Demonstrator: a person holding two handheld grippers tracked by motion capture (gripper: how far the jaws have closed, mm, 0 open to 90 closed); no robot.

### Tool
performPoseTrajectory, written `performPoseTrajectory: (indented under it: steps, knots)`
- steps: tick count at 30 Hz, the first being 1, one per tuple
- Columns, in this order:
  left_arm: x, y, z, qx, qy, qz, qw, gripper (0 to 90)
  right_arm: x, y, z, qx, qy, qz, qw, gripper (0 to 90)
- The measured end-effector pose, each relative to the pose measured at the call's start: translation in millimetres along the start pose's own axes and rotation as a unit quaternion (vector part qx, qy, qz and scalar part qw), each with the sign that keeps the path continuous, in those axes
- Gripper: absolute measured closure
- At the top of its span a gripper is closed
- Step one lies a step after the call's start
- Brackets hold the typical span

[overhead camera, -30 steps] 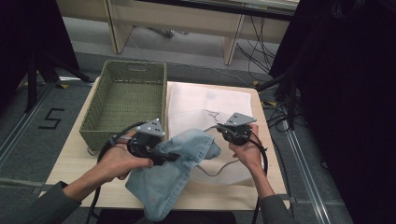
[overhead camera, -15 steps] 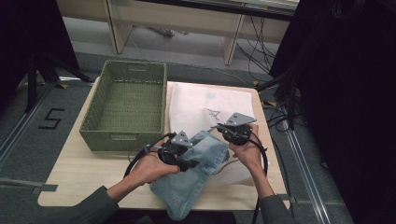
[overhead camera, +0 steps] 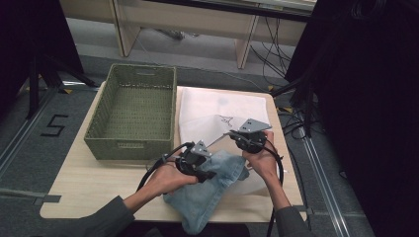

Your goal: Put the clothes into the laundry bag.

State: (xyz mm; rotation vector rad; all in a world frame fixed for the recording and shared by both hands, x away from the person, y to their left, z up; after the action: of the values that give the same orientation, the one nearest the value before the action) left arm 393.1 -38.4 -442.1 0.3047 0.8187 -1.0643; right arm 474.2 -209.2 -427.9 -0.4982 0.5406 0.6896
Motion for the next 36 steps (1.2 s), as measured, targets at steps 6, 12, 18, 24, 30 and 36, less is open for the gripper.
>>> performPoseTrajectory:
  steps: [6,12,18,24,30,36]
  knots:
    - [23.9,19.7,2.5,-0.009,0.029,0.018,0.9994,71.1,1.0,4.3,3.4,-0.012,-0.003,0.007,0.9999,87.9]
    - [47.2,29.0,-2.9,-0.012,0.053,0.028,0.9981,69.8,-0.9,5.8,4.8,-0.008,-0.004,0.011,0.9999,88.0]
    - [50.5,24.9,0.3,-0.064,0.019,0.008,0.9977,58.9,-1.0,5.6,4.5,-0.008,-0.007,0.012,0.9999,88.0]
    - [22.1,19.9,7.8,-0.040,0.009,-0.012,0.9991,32.2,-0.6,5.7,3.3,-0.002,-0.004,0.017,0.9998,88.0]
    - [-17.0,27.2,13.0,-0.023,-0.004,-0.005,0.9997,24.4,-0.9,5.1,3.7,0.001,-0.009,0.013,0.9999,88.0]
    - [-18.5,65.1,15.2,-0.004,-0.013,0.065,0.9978,35.1,-1.4,9.1,9.0,-0.009,-0.010,0.018,0.9997,88.0]
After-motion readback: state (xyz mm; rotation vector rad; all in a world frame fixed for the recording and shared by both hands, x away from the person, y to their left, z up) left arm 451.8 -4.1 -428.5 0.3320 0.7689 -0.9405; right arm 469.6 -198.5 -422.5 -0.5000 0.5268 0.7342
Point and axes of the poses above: each handheld gripper's, and its own axes: x roughly forward along the jaws, z roughly out of its top, y roughly to its left, the point moved 4 cm from there along x, roughly forward along the jaws, and after that the axes turned 4 degrees about y, right-handed, at the moved point
